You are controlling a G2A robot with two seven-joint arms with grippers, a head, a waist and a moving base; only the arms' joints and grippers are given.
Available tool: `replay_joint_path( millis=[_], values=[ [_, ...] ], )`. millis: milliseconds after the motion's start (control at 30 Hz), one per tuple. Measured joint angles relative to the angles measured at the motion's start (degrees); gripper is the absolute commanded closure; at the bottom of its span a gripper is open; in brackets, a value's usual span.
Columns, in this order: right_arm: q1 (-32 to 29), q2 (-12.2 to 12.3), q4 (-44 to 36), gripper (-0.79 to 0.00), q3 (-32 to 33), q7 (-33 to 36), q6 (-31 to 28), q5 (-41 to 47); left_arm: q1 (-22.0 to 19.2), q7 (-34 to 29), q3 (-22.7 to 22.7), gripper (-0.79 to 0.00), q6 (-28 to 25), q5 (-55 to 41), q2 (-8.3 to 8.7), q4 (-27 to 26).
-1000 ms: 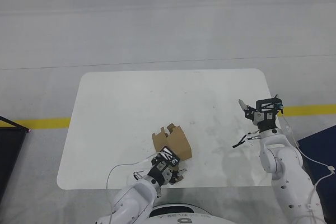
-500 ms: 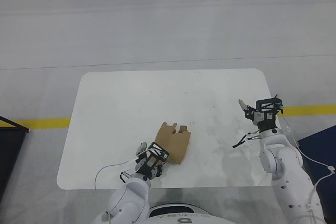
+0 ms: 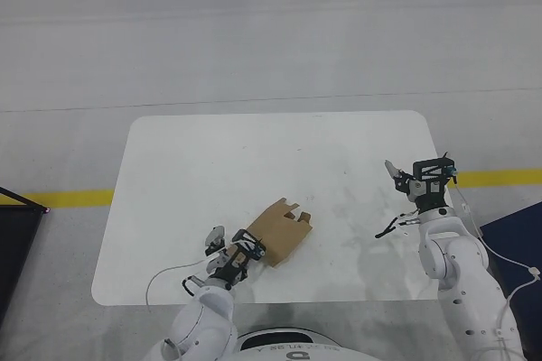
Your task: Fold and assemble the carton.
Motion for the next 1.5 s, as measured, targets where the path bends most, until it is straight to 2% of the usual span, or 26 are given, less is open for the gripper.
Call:
replay_joint_path(
  millis=[67,100,400,467,600,667,700,900,1067,1333,1500],
  values=[
    [0.0,0.0,0.0,-0.785,0.0,0.0,0.0,0.0,-0.2,-0.3,0.2,-0.474,-1.0,0.7,-0.06,0.2],
    [0.0,0.0,0.0,-0.785,0.0,0.0,0.0,0.0,-0.4,-0.6,0.4,-0.419,-1.8,1.3,-0.1,0.3],
    [0.0,0.0,0.0,-0.785,0.0,0.0,0.0,0.0,-2.0,-1.0,1.6,-0.237,-5.5,1.5,-0.65,1.3],
    [0.0,0.0,0.0,-0.785,0.0,0.0,0.0,0.0,-2.3,-1.0,1.7,-0.151,-5.6,1.4,-0.78,1.6],
    [0.0,0.0,0.0,-0.785,0.0,0.0,0.0,0.0,-3.1,-1.1,2.0,-0.154,-6.2,1.4,-1.06,2.2],
    [0.0,0.0,0.0,-0.785,0.0,0.0,0.0,0.0,-3.3,-1.2,2.2,-0.018,-6.6,1.5,-1.17,2.5],
    [0.0,0.0,0.0,-0.785,0.0,0.0,0.0,0.0,-3.5,-1.2,2.3,0.0,-6.8,1.5,-1.25,2.7],
    [0.0,0.0,0.0,-0.785,0.0,0.0,0.0,0.0,-4.2,-0.7,2.7,0.0,-6.9,1.8,-1.6,3.4],
    [0.0,0.0,0.0,-0.785,0.0,0.0,0.0,0.0,-3.8,3.1,1.9,0.0,-5.3,1.3,-1.64,3.1],
    [0.0,0.0,0.0,-0.785,0.0,0.0,0.0,0.0,0.1,17.2,-2.9,0.0,-4.0,-4.6,-0.73,-0.3],
    [0.0,0.0,0.0,-0.785,0.0,0.0,0.0,0.0,3.5,27.3,-7.7,0.0,-5.9,-10.9,0.16,-1.8]
  ],
)
